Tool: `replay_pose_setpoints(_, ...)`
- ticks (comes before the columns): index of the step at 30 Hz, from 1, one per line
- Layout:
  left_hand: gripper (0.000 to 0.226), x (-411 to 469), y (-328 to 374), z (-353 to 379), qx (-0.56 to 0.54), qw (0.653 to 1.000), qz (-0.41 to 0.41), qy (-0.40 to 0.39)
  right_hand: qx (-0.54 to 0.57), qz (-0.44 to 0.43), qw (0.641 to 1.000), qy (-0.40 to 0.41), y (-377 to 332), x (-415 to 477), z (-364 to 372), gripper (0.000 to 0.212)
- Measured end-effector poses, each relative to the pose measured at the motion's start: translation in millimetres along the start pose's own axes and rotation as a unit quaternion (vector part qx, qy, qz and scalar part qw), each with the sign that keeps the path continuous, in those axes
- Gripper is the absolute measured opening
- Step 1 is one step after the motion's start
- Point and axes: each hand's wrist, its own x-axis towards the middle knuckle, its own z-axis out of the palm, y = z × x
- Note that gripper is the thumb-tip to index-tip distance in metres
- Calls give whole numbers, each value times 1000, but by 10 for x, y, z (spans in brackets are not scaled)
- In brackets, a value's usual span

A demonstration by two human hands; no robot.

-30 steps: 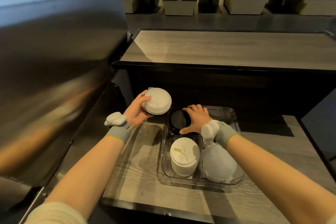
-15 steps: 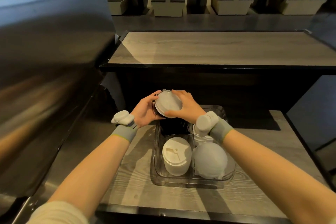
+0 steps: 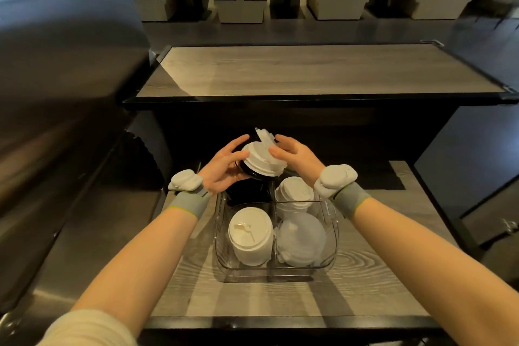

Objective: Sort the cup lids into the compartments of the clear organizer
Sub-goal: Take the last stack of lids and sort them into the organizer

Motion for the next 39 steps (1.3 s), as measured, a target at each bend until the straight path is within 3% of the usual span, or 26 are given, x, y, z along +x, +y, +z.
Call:
replay_pose_setpoints(3,48,-1,-57,47,-2,1000,2,23,15,12,1000,-14,19,-92,-203,61)
replay_pose_setpoints(6,42,12,-91,31,-42,996,23,73,-54,24,994,-95,90,-188,-431,61)
replay_pose_setpoints(12,43,5,-156,73,-57,992,36,107,-303,62,898,-312,307,-448,-550,62)
replay_pose_setpoints(18,42,-37,-226,133,-50,991,30,119,-443,-37,845,-298,674,-571,-439,74)
replay_pose_setpoints(20,43,-76,-234,142,-39,992,28,118,-443,-64,847,-286,698,-579,-442,74)
replay_pose_setpoints(23,45,-135,-242,119,-26,993,19,118,-403,-96,879,-238,521,-538,-441,63)
replay_pose_setpoints(26,46,-186,-226,79,20,995,6,101,-314,-150,931,-105,224,-439,-343,38)
replay_pose_setpoints(28,45,-216,-196,56,57,995,4,85,-257,-180,949,-24,92,-336,-231,39)
replay_pose_setpoints(32,39,-258,-107,57,71,997,-2,44,-249,-122,958,-68,17,-134,-13,74)
replay_pose_setpoints(39,46,-310,-5,-196,68,996,12,62,-148,-53,986,-52,24,194,188,67)
